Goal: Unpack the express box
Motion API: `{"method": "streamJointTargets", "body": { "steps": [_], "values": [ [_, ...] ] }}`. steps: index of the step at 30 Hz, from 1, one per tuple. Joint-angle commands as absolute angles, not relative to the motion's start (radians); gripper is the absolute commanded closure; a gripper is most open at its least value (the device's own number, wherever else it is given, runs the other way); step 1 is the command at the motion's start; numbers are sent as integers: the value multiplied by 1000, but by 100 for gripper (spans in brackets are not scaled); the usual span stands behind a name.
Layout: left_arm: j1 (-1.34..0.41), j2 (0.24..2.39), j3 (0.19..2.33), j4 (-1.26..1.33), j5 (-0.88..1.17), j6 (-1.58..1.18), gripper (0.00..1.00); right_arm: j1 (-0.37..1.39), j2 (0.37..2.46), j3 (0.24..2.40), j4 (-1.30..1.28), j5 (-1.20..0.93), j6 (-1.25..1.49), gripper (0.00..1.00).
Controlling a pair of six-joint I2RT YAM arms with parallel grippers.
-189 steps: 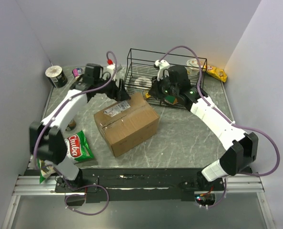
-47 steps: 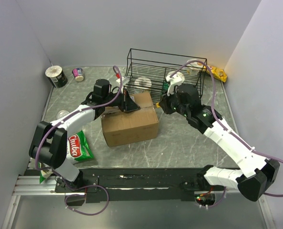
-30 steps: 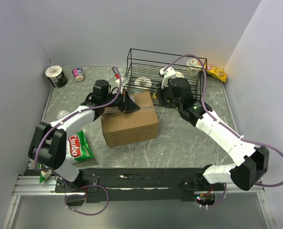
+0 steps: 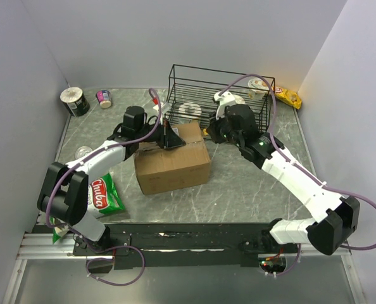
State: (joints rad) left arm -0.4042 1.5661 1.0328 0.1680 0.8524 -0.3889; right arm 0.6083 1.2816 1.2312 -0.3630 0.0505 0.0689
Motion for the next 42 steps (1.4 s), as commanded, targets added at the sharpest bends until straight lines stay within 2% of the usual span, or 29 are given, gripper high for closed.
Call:
{"method": "streamJointTargets", "body": {
  "steps": [1, 28, 32, 34, 35, 38, 42],
  "values": [
    [-393, 1614, 1035, 98, 741, -367, 99, 606, 1220, 1230, -442, 26, 116, 100],
    [-394, 1683, 1068, 110, 698, -383, 99, 603, 1083, 1227, -787, -104, 158, 100],
    [-406, 1674, 1074, 127, 820, -358, 99, 568, 1088, 1256, -746, -58, 137, 100],
    [-425, 1663, 1110, 98, 876, -321, 83, 522, 1101, 1276, -723, -49, 111, 100],
    [-429, 1646, 1132, 78, 928, -274, 63, 502, 1106, 1288, -703, -46, 101, 100],
    [-443, 1609, 1248, -35, 986, -194, 40, 439, 1126, 1301, -681, -45, 58, 100],
    [-431, 1582, 1477, -219, 924, -40, 32, 403, 1143, 1286, -640, -34, 9, 100]
  ]
}}
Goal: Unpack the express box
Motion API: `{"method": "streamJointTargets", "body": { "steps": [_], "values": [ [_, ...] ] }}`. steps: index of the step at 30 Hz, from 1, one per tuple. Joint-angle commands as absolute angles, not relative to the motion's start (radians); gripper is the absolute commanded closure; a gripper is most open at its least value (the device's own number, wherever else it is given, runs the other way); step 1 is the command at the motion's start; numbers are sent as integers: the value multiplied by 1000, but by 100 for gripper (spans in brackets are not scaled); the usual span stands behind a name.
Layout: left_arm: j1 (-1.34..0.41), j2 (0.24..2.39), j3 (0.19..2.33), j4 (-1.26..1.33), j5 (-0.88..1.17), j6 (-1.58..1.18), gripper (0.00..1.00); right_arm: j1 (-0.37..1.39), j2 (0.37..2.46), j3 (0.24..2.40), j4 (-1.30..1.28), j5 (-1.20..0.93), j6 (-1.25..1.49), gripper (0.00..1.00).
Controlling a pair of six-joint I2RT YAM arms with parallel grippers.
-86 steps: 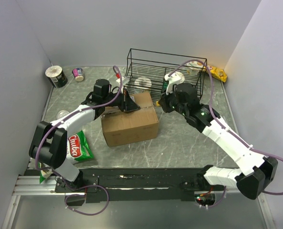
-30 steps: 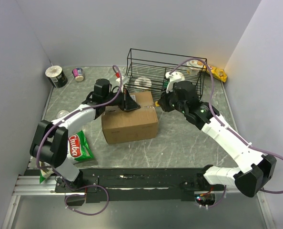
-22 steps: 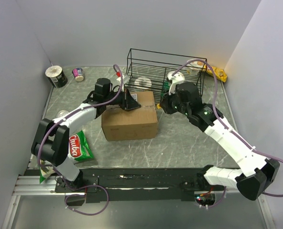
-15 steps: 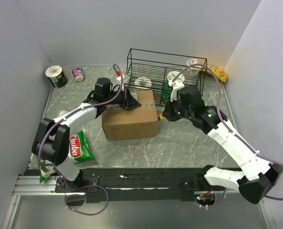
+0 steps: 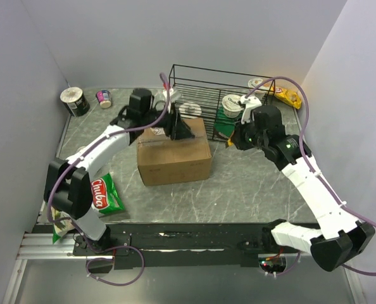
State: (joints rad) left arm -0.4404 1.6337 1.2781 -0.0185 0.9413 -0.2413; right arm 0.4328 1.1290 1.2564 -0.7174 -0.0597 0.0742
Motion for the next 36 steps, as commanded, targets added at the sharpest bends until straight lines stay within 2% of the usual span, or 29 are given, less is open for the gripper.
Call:
{"method": "streamJointTargets", "body": {
  "steps": [1, 5, 10, 14, 20, 22, 31, 36],
  "values": [
    [-419, 1577, 1500, -254, 896, -16, 31, 400, 1143, 1281, -626, -32, 9, 100],
    [-269, 1539, 1487, -293, 764, 25, 28, 394, 1147, 1250, -569, -28, 9, 100],
    [-5, 1513, 1437, -395, 614, 46, 31, 385, 1135, 1233, -537, -46, 14, 100],
    [113, 1436, 1304, -455, 614, 51, 34, 385, 1129, 1206, -529, -52, 8, 100],
    [100, 1310, 1053, -456, 601, 18, 34, 403, 1157, 1141, -479, -91, -20, 100],
    [65, 1298, 1026, -440, 585, 31, 33, 417, 1180, 1126, -466, -97, -43, 100],
    [-21, 1414, 1155, -468, 431, 167, 32, 509, 1218, 1120, -456, -84, -86, 100],
    [-5, 1526, 1330, -535, 368, 285, 31, 514, 1197, 1074, -445, -101, -94, 100]
  ]
}}
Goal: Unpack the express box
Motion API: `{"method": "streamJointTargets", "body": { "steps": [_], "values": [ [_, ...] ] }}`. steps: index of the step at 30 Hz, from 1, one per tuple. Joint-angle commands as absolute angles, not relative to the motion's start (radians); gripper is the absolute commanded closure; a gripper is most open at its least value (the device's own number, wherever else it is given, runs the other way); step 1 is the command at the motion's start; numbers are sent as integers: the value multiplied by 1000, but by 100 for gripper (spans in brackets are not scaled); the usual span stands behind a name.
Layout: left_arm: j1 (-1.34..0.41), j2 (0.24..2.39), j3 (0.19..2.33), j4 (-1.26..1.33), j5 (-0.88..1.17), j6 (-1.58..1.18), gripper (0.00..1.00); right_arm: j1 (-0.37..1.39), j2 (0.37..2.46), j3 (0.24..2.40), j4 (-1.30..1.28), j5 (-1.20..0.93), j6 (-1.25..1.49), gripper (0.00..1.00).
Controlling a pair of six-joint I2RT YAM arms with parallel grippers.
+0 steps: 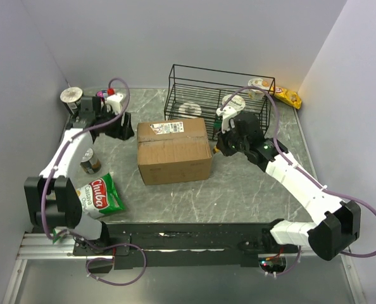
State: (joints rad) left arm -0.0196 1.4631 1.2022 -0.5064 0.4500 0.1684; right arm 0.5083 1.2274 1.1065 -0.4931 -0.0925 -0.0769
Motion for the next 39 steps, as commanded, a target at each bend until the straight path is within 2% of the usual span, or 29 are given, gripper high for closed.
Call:
{"method": "streamJointTargets", "body": {
  "steps": [1, 4, 9, 17, 23, 28, 35, 39],
  "values": [
    [-3, 1573, 1395, -572, 365, 294, 31, 514, 1198, 1063, -439, -109, -92, 100],
    [25, 1643, 1482, -643, 386, 285, 33, 518, 1192, 1045, -430, -118, -101, 100],
    [9, 1652, 1422, -462, 483, 177, 32, 520, 1170, 1045, -466, -114, -106, 100],
    [-46, 1804, 1551, -408, 574, 149, 33, 567, 1065, 960, -626, -138, -104, 100],
    [-48, 1844, 1563, -459, 639, 219, 35, 589, 1057, 917, -617, -285, -115, 100],
    [-55, 1754, 1467, -529, 802, 265, 35, 597, 1144, 988, -517, -255, -144, 100],
    [-127, 1475, 1234, -609, 868, 342, 36, 592, 1259, 1100, -459, -127, -225, 100],
    [-179, 1335, 1083, -664, 913, 426, 35, 597, 1311, 1147, -442, -149, -227, 100]
  ]
}}
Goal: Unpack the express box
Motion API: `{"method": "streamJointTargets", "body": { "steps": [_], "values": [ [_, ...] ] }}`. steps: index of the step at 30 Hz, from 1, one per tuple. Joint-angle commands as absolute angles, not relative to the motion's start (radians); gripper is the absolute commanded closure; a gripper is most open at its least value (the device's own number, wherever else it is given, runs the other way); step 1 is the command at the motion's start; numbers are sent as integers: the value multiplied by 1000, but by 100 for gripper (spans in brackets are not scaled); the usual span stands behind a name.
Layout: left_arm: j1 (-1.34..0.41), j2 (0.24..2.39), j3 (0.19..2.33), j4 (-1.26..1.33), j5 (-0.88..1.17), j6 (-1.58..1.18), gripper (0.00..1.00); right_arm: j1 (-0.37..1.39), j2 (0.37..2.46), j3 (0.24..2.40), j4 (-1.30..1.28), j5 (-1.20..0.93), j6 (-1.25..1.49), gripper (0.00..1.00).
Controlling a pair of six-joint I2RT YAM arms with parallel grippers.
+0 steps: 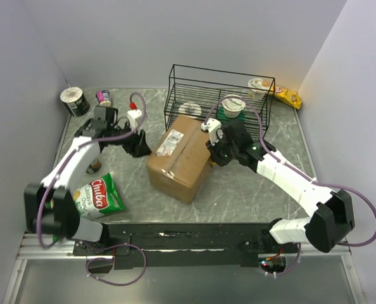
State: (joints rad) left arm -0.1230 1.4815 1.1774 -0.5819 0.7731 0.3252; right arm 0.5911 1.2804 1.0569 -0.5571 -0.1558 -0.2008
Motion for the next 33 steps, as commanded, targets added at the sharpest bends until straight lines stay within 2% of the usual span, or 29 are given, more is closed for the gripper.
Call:
{"method": "streamJointTargets", "body": {
  "steps": [1, 5, 11, 16, 21, 26, 33],
  "values": [
    [-199, 1316, 1063, -669, 925, 439, 35, 597, 1342, 1161, -440, -158, -215, 100],
    [-245, 1263, 1022, -722, 930, 514, 35, 641, 1425, 1274, -426, -192, -204, 100],
    [-258, 1229, 1071, -784, 873, 619, 34, 692, 1512, 1380, -416, -183, -209, 100],
    [-258, 1221, 1179, -961, 792, 774, 33, 655, 1482, 1373, -410, -94, -261, 100],
    [-245, 1223, 1235, -1035, 684, 864, 34, 568, 1331, 1224, -459, -71, -268, 100],
    [-236, 1235, 1206, -799, 709, 676, 33, 551, 1151, 1034, -540, -96, -310, 100],
    [-199, 1304, 1261, -337, 678, 321, 30, 567, 909, 891, -676, -337, -475, 100]
  ]
}}
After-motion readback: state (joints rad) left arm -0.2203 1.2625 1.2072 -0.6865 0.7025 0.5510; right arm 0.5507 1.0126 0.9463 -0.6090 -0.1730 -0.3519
